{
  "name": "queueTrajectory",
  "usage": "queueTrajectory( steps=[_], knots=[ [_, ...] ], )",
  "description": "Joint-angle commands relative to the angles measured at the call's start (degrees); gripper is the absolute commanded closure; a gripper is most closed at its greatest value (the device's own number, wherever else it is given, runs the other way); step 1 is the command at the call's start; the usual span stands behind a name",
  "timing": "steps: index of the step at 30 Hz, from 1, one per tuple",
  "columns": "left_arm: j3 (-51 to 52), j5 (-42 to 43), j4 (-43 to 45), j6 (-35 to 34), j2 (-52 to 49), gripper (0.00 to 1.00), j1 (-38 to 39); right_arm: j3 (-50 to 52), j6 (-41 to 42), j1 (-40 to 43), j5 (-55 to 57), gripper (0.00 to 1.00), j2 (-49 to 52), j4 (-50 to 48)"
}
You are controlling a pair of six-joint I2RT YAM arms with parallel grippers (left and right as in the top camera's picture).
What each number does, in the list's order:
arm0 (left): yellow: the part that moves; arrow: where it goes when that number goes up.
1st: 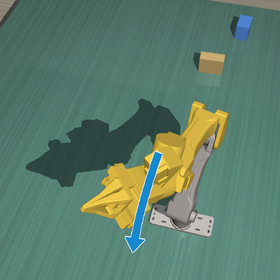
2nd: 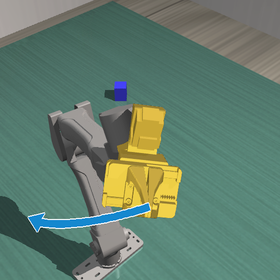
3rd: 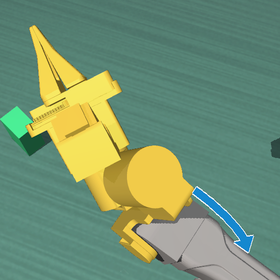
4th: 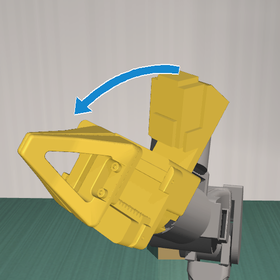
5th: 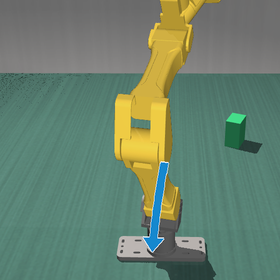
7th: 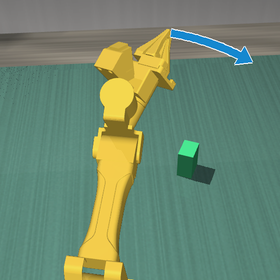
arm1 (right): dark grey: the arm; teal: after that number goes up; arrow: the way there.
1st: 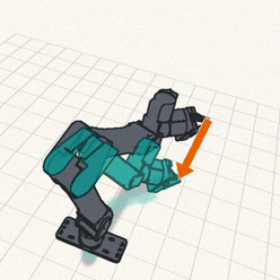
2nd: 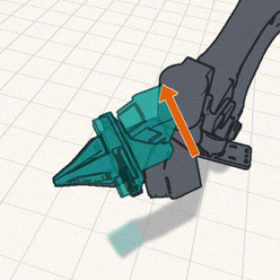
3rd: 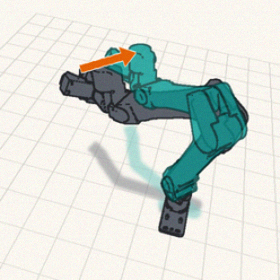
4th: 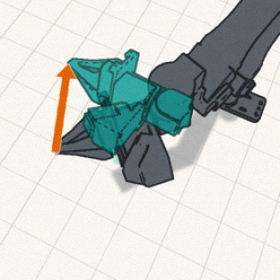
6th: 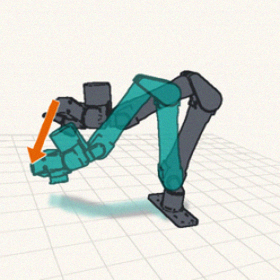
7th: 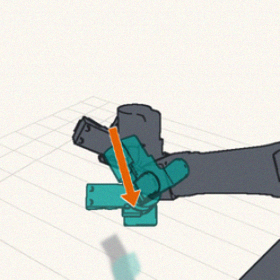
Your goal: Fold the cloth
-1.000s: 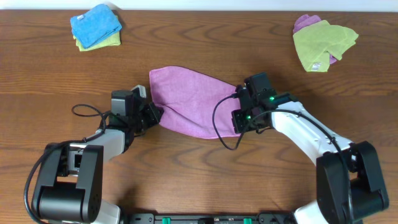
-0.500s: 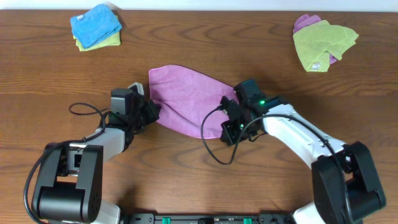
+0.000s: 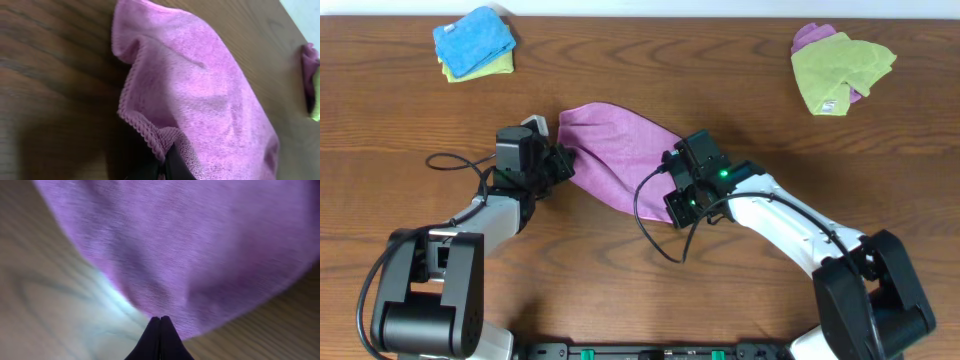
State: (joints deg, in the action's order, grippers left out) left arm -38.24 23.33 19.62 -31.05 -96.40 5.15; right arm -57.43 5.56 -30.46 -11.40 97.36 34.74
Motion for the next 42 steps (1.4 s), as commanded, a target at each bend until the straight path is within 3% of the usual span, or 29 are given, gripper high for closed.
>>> queueTrajectory(
  steps=[1, 7, 17, 19, 21, 22, 23, 25, 29, 34, 42],
  knots=[
    [-2.16, -4.81, -1.55, 0.87, -0.35, 0.94, -0.39, -0.96, 2.25, 0.17, 5.51, 0.99, 0.04, 0.46],
    [-4.28, -10.29, -8.07, 1.77, -0.35, 0.94, -0.68, -0.96, 4.24, 0.17, 8.44, 0.99, 0.04, 0.83],
    [-4.35, -5.46, -14.29, 1.73, -0.35, 0.94, -0.63, -0.96, 6.23, 1.14, 9.94, 0.98, 0.07, 0.39],
    [-4.35, -5.25, -15.26, 1.73, -0.35, 0.94, -0.63, -0.96, 6.21, 2.03, 10.16, 0.82, 0.13, 0.61],
    [-4.35, -5.27, -16.37, 1.73, -0.35, 0.94, -0.63, -0.96, 6.25, 3.82, 10.51, 0.76, 0.15, 1.07],
    [-4.35, -5.27, -16.98, 1.73, -0.35, 0.94, -0.63, -0.96, 6.47, 5.07, 10.54, 0.64, 0.15, 1.25],
    [-4.35, -5.25, -17.55, 1.73, -0.35, 0.93, -0.63, -0.96, 6.58, 6.34, 10.34, 0.6, 0.15, 1.27],
    [-4.35, -5.22, -19.12, 1.73, -0.35, 0.68, -0.63, -0.96, 6.6, 9.31, 7.8, 0.55, 0.15, 1.16],
    [-4.35, -2.25, -20.76, 1.75, -0.35, 0.58, -0.63, -0.96, 5.95, 13.77, 0.87, 0.57, 0.15, -0.04],
    [-4.35, 3.17, -22.03, 1.73, -0.33, 0.58, -0.63, -0.96, 5.95, 14.93, -3.04, 0.59, 0.15, -2.19],
    [-4.35, 3.45, -27.61, 6.36, -0.35, 0.6, -0.66, -0.96, 4.33, 14.84, -6.05, 0.59, 0.15, -2.58]
  ],
)
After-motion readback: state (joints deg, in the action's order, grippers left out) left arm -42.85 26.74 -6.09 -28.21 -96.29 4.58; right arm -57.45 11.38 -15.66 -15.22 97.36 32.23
